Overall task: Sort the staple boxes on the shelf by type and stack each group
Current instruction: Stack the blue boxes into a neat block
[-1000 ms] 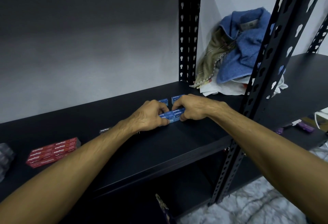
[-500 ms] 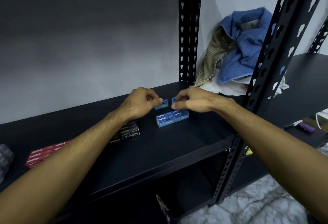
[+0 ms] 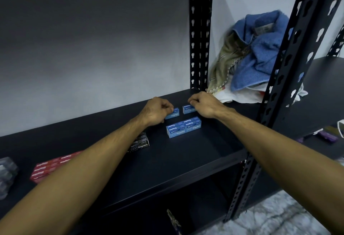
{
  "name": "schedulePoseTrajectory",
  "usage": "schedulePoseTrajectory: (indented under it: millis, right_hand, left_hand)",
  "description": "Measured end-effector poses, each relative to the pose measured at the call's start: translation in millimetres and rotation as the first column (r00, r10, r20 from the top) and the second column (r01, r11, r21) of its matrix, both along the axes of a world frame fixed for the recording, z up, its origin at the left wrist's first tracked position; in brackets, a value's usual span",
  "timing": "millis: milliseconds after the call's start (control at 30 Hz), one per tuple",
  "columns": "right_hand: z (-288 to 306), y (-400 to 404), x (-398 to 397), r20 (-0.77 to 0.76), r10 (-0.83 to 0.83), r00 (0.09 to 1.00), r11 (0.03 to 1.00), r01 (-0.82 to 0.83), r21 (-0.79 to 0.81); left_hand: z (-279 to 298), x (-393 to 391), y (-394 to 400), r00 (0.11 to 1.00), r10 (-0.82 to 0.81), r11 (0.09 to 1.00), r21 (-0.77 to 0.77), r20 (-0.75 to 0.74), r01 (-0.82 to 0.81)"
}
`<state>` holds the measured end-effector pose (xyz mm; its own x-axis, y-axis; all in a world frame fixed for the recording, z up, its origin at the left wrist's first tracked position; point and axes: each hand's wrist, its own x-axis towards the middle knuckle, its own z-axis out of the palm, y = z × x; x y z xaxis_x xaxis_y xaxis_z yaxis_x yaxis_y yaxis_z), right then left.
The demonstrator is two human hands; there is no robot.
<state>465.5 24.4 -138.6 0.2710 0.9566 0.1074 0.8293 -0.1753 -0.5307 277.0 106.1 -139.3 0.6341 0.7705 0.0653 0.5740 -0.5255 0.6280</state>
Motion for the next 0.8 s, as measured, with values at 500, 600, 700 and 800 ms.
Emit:
schedulePoseTrajectory:
  millis: [500, 600, 700, 800]
  right_hand:
    - [-3, 3, 1, -0.003, 0.183, 0.983, 0.974, -0.182, -0.133]
    - [-2, 0, 0, -0.001, 0.205, 0.979, 0.970, -0.203, -0.134]
    - [-3, -1, 0, 0.004, 0.212, 0.977, 0.968, -0.210, -0.136]
    - [-2, 0, -2, 0.008, 0.214, 0.977, 0.966, -0.211, -0.148]
  left_hand:
    - [3, -12, 1, 0.995, -0.078, 0.986, -0.150, -0.068, 0.067]
    - [2, -14, 1, 0.994, -0.089, 0.976, -0.204, -0.058, 0.076]
    - [2, -15, -1, 0.995, -0.088, 0.970, -0.231, -0.042, 0.076]
    - [2, -15, -1, 0.996, -0.086, 0.965, -0.251, -0.034, 0.075]
